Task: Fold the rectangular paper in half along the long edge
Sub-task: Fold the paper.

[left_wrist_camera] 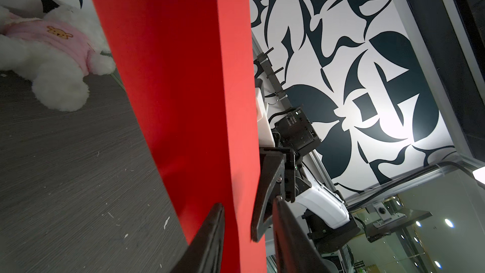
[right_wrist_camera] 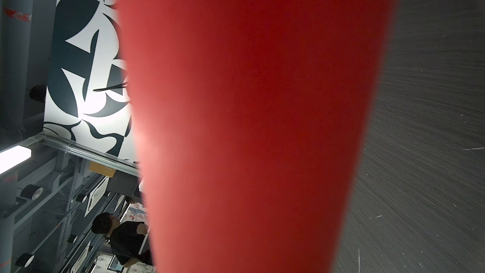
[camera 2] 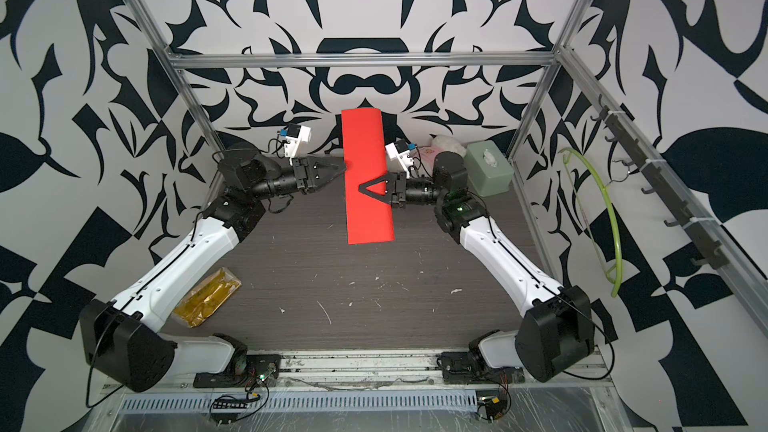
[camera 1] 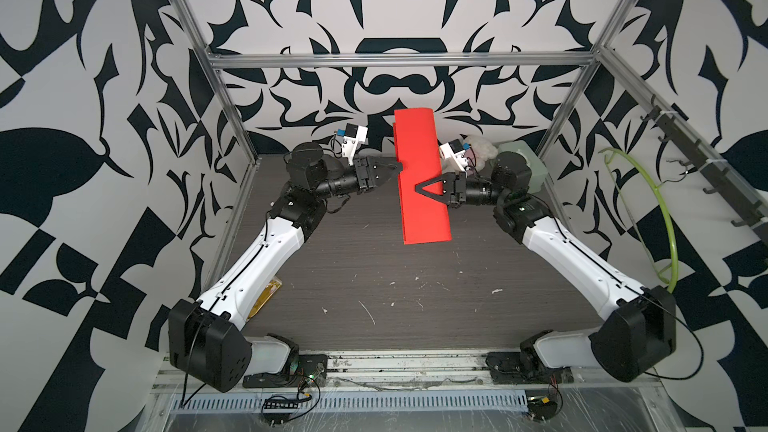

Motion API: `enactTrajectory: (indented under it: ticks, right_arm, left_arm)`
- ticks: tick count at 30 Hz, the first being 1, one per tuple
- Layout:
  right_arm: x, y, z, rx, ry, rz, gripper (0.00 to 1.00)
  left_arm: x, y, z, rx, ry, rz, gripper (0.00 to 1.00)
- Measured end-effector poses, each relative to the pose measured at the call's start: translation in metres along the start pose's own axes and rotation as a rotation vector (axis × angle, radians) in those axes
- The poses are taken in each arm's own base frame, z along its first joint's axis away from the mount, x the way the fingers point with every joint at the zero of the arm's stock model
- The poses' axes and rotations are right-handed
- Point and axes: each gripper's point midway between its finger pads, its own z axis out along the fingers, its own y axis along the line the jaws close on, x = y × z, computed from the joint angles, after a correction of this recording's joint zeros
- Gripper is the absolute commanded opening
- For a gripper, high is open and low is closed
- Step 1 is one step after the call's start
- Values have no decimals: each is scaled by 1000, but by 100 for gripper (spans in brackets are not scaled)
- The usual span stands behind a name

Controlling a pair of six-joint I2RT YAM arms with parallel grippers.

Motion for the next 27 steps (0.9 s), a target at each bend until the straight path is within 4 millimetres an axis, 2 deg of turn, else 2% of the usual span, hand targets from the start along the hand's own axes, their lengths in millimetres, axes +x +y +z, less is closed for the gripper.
enactTrajectory:
  ticks: [3, 11, 27]
  right_arm:
    - [0, -1, 0, 3, -1, 1, 35]
    - [-2, 0, 0, 2, -8, -2, 35]
    - [-8, 11, -1, -26, -31, -17, 35]
  left_arm:
    - [1, 1, 2, 0, 5, -3, 35]
    - [2, 1, 2, 0, 6, -2, 6]
    - [2, 1, 2, 0, 5, 0, 4]
